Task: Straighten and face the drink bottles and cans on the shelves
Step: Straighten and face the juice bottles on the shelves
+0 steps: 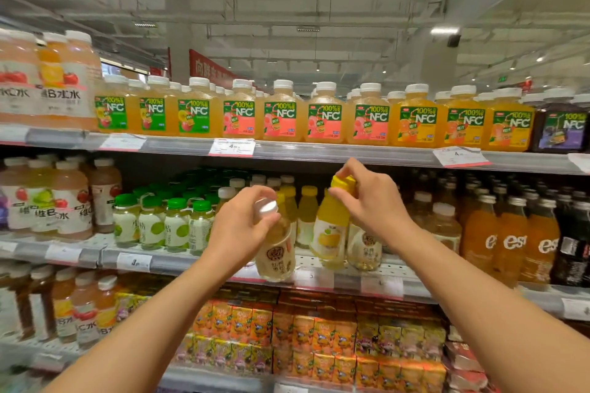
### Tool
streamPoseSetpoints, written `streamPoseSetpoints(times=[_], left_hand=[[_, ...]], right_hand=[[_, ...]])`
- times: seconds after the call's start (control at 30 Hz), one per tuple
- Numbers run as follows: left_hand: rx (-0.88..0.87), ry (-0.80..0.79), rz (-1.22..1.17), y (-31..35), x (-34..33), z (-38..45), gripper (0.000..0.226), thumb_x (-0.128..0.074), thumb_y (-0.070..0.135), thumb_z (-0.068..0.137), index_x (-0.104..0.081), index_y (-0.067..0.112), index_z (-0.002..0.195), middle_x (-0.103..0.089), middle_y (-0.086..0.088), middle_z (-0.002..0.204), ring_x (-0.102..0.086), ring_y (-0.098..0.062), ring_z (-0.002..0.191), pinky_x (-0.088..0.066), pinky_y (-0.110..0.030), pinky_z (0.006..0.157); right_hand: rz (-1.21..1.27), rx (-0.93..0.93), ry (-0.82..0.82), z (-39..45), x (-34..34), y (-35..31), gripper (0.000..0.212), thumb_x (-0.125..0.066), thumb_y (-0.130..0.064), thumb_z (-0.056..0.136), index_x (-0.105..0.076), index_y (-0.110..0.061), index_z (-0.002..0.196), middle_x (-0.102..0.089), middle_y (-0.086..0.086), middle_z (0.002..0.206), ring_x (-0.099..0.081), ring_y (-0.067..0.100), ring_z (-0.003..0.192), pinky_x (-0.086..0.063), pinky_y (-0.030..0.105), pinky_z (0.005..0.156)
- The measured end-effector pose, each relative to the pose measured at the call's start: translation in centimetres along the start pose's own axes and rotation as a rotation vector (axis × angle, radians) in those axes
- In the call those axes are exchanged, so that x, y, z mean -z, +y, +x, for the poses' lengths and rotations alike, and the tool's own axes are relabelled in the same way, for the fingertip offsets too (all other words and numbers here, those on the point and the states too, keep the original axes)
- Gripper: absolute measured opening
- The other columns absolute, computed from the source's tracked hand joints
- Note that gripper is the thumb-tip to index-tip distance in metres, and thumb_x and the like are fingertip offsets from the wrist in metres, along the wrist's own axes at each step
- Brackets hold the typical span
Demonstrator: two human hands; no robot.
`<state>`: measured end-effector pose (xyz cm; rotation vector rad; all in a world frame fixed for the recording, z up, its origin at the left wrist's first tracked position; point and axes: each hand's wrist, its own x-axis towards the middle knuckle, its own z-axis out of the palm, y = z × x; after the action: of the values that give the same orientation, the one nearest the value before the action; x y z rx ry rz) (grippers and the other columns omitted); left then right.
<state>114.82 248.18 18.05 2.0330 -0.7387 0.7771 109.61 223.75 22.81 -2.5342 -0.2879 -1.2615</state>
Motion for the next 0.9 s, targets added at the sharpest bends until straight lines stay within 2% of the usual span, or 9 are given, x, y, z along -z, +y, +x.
streamPoseSetpoints(times=[0.07,0.17,0.33,0.43,0.53,0.63,0.7,0.8,0.9], left_hand=[[0.009,-0.008,-0.012,-0.2,1.0,-1.0,0.033,-0.073,0.026,0.092,-0.064,0.027,0.124,-0.065,0.013,0.120,-0.060,-0.007,0.097,-0.054,-0.023,0.081],[0.021,-0.014,-0.021,-0.6,2.0,-2.0,0.033,-0.074,0.026,0.091,-0.064,0.028,0.123,-0.065,0.014,0.120,-0.061,-0.006,0.106,-0.057,-0.029,0.088],[0.041,-0.015,-0.021,-1.5,2.9,-2.5,0.033,-0.076,0.028,0.089,-0.066,0.030,0.121,-0.066,0.017,0.117,-0.061,-0.005,0.107,-0.058,-0.033,0.088],[0.037,-0.026,-0.014,-1.9,3.0,-2.4,0.034,-0.076,0.029,0.089,-0.066,0.030,0.121,-0.066,0.016,0.117,-0.061,-0.004,0.106,-0.058,-0.034,0.089],[0.026,-0.038,-0.026,-2.4,3.2,-2.2,0.034,-0.076,0.032,0.087,-0.066,0.033,0.120,-0.066,0.018,0.114,-0.061,-0.002,0.103,-0.059,-0.033,0.085],[0.024,-0.038,-0.036,-3.0,3.1,-1.9,0.033,-0.077,0.034,0.087,-0.067,0.033,0.119,-0.066,0.020,0.112,-0.061,-0.001,0.098,-0.059,-0.034,0.083],[0.037,-0.034,-0.053,-3.4,2.6,-1.9,0.034,-0.078,0.033,0.087,-0.068,0.031,0.120,-0.067,0.018,0.112,-0.062,-0.004,0.096,-0.059,-0.035,0.083],[0.047,-0.009,-0.082,-3.9,1.4,-1.8,0.035,-0.078,0.033,0.086,-0.069,0.031,0.119,-0.068,0.017,0.112,-0.061,0.002,0.089,-0.056,-0.026,0.075],[0.057,0.009,-0.123,-3.6,0.4,-1.4,0.032,-0.078,0.036,0.085,-0.070,0.034,0.116,-0.068,0.021,0.106,-0.058,0.009,0.083,-0.044,-0.013,0.066]], right_hand=[[0.015,-0.021,-0.033,0.8,-2.2,-0.9,0.027,-0.072,-0.038,0.092,-0.058,-0.020,0.107,-0.067,-0.003,0.088,-0.063,0.021,0.080,-0.047,0.032,0.068],[0.005,-0.067,-0.077,2.0,-5.0,-1.1,0.027,-0.071,-0.038,0.092,-0.056,-0.022,0.108,-0.068,0.000,0.089,-0.065,0.024,0.084,-0.051,0.035,0.071],[-0.071,-0.117,-0.191,3.7,-8.6,-0.4,0.026,-0.066,-0.041,0.095,-0.054,-0.024,0.112,-0.063,-0.002,0.084,-0.066,0.027,0.084,-0.046,0.032,0.067],[-0.120,-0.164,-0.290,4.1,-10.3,0.1,0.026,-0.063,-0.036,0.097,-0.053,-0.024,0.118,-0.066,0.007,0.101,-0.061,0.031,0.102,-0.048,0.034,0.077],[-0.138,-0.221,-0.373,4.5,-11.5,0.1,0.038,-0.062,-0.035,0.098,-0.052,-0.021,0.132,-0.062,0.012,0.121,-0.054,0.033,0.119,-0.043,0.034,0.086],[-0.180,-0.283,-0.433,5.3,-11.3,-0.7,0.050,-0.063,-0.036,0.098,-0.049,-0.022,0.144,-0.056,0.012,0.137,-0.048,0.034,0.130,-0.044,0.037,0.102],[-0.206,-0.308,-0.470,5.1,-10.4,-1.7,0.057,-0.065,-0.035,0.097,-0.046,-0.023,0.149,-0.055,0.011,0.141,-0.049,0.033,0.132,-0.045,0.040,0.105],[-0.283,-0.291,-0.404,3.0,-8.4,-3.6,0.058,-0.065,-0.033,0.096,-0.045,-0.019,0.148,-0.060,0.008,0.137,-0.057,0.030,0.125,-0.050,0.041,0.098],[0.024,-0.320,-0.369,-1.4,-6.9,-5.5,0.052,-0.063,-0.027,0.094,-0.051,-0.029,0.144,-0.062,-0.006,0.135,-0.061,0.014,0.119,-0.053,0.036,0.100]])
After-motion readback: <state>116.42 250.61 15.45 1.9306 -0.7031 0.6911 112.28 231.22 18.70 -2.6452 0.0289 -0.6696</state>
